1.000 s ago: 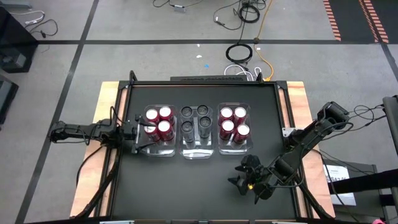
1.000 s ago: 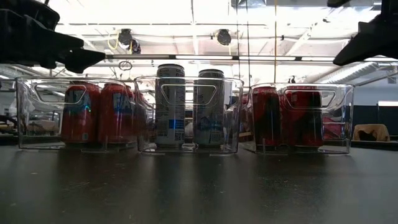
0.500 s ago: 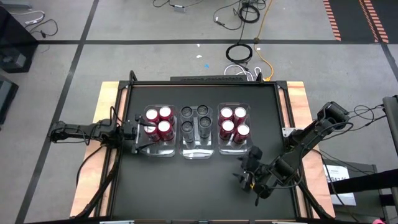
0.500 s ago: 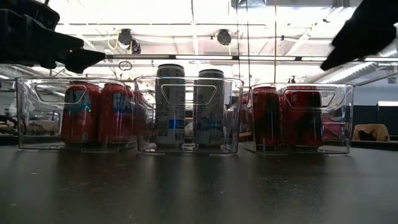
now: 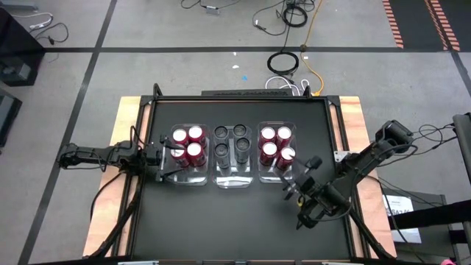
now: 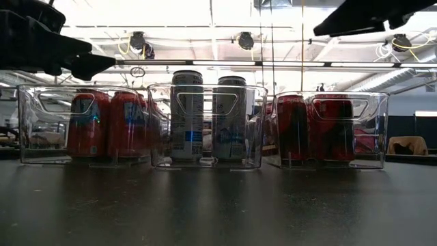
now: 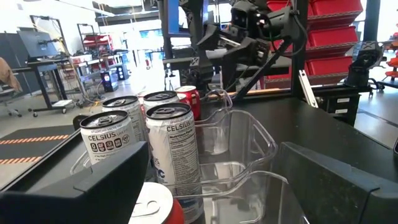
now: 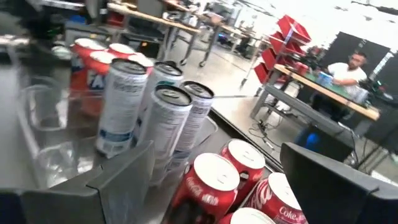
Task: Sort soda cans
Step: Return to Home Position
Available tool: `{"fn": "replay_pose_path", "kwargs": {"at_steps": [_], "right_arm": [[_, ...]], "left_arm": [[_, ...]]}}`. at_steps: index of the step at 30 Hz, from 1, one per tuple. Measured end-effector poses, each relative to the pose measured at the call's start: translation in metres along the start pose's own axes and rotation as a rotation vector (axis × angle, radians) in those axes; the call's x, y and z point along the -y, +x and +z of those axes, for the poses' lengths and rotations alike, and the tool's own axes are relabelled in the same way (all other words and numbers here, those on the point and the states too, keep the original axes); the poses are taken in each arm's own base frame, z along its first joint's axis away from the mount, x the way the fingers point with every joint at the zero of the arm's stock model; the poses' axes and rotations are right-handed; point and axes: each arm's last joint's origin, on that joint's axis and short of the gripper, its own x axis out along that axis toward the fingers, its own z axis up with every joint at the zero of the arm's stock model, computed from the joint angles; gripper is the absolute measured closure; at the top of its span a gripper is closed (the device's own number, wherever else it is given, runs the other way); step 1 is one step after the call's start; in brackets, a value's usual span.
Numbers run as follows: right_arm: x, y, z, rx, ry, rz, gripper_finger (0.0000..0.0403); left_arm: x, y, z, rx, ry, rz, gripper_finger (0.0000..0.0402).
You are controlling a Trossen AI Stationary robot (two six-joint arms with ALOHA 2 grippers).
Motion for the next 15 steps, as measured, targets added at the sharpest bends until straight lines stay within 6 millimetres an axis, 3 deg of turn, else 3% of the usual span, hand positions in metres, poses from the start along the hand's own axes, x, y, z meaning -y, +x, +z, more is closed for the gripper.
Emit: {"fn": "replay_pose_path", "kwargs": {"at_steps": [15], "right_arm": [[0.017, 0.060, 0.006, -0.051, 0.155, -0.241, 0.0064]], "left_arm": [[0.000, 0.000, 0.000, 0.000, 0.000, 0.000, 0.0030]]}}
